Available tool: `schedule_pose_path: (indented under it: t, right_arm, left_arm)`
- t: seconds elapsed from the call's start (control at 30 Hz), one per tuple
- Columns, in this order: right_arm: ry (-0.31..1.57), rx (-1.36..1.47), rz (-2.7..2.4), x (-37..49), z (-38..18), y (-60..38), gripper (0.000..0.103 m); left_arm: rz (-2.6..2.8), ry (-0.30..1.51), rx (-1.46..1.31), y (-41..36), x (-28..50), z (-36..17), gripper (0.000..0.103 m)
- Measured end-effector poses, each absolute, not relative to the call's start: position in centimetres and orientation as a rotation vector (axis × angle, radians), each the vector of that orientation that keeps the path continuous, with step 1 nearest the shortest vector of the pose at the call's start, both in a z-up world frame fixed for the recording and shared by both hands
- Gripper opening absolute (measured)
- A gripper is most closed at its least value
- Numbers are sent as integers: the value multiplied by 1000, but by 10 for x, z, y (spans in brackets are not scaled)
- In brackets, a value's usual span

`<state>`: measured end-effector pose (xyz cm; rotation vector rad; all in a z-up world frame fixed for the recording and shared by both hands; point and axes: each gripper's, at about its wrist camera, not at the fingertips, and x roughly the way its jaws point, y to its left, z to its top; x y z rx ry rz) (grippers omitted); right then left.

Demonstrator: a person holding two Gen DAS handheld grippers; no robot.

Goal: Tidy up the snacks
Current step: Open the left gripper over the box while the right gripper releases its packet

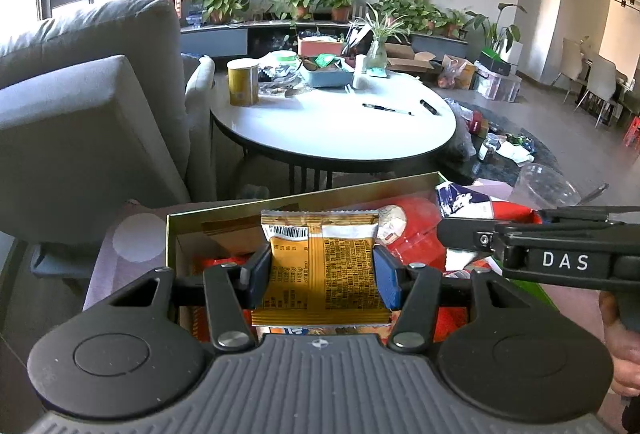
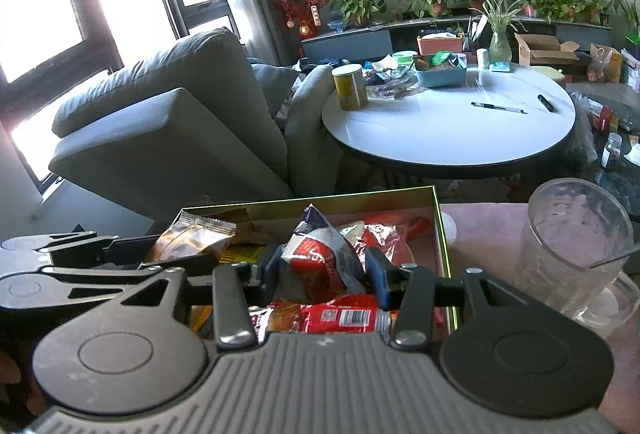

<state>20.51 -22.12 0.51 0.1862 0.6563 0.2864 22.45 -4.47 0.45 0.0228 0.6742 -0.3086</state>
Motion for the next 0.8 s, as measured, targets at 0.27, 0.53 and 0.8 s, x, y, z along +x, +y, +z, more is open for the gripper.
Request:
schedule_pose_path:
  t: [0.27, 0.53, 0.8]
  right_arm:
    - [670, 194, 277, 209, 3, -218, 91]
    - [667, 210, 271, 217, 3, -216, 91]
    - [665, 242, 251, 208, 3, -222, 92]
  left_arm:
    - [-296, 684, 1, -43, 233, 3, 50]
    - [-262, 688, -12, -40, 238, 1, 51]
    - [-232, 656, -22, -28, 226, 5, 68]
